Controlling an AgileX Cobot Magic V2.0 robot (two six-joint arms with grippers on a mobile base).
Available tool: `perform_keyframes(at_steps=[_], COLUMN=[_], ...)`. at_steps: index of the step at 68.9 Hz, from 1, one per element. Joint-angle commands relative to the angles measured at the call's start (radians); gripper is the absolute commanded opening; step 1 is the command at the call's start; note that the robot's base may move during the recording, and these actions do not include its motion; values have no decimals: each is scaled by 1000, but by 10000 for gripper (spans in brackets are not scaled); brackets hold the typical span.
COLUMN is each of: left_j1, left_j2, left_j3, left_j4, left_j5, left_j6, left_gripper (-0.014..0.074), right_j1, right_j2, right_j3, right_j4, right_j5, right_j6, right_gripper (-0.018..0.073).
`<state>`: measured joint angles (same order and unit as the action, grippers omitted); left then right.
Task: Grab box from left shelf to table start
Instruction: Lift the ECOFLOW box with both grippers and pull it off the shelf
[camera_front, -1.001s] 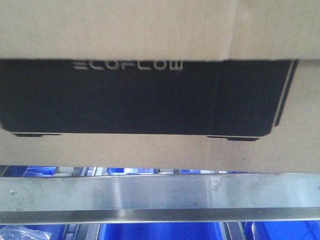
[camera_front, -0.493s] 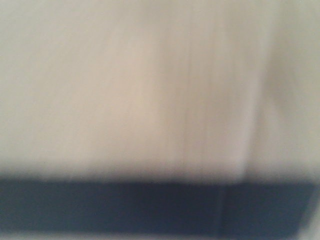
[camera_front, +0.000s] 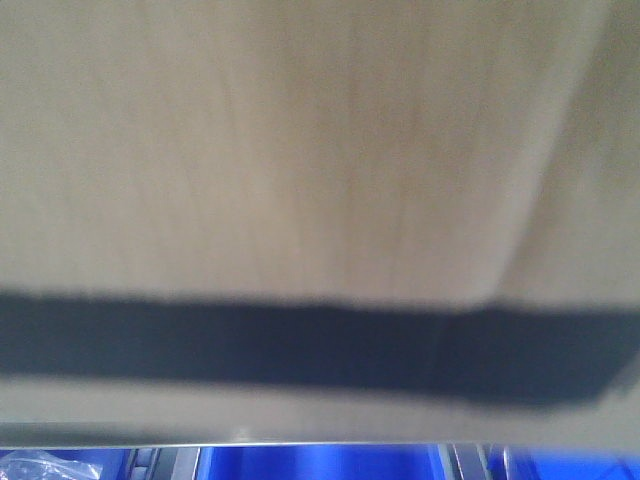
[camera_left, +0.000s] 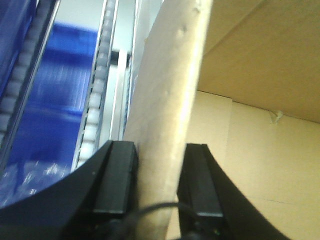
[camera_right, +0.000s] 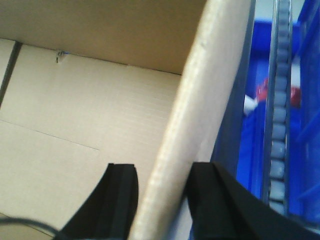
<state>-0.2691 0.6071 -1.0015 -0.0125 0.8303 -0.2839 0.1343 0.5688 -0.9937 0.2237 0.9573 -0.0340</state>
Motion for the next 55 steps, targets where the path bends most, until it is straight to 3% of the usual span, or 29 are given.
perform_keyframes(at_steps=[1,29,55], left_j1=[-28,-28,-28], left_j2=[-33,-46,-46], left_j3=[-41,-41,-41], left_j4=[-116,-122,-122], left_j5=[-143,-211,-211], left_j6=[99,99,99], left_gripper=[-97,-97,-104], right_j1=[-1,-1,-1], right_j2=[-9,-38,-38], right_j3=[-30,-33,-33], right_j4=[-29,-12,-12], right_j5=[-184,-295,-297], right_j6=[-36,-40,-40], right_gripper=[56,56,56])
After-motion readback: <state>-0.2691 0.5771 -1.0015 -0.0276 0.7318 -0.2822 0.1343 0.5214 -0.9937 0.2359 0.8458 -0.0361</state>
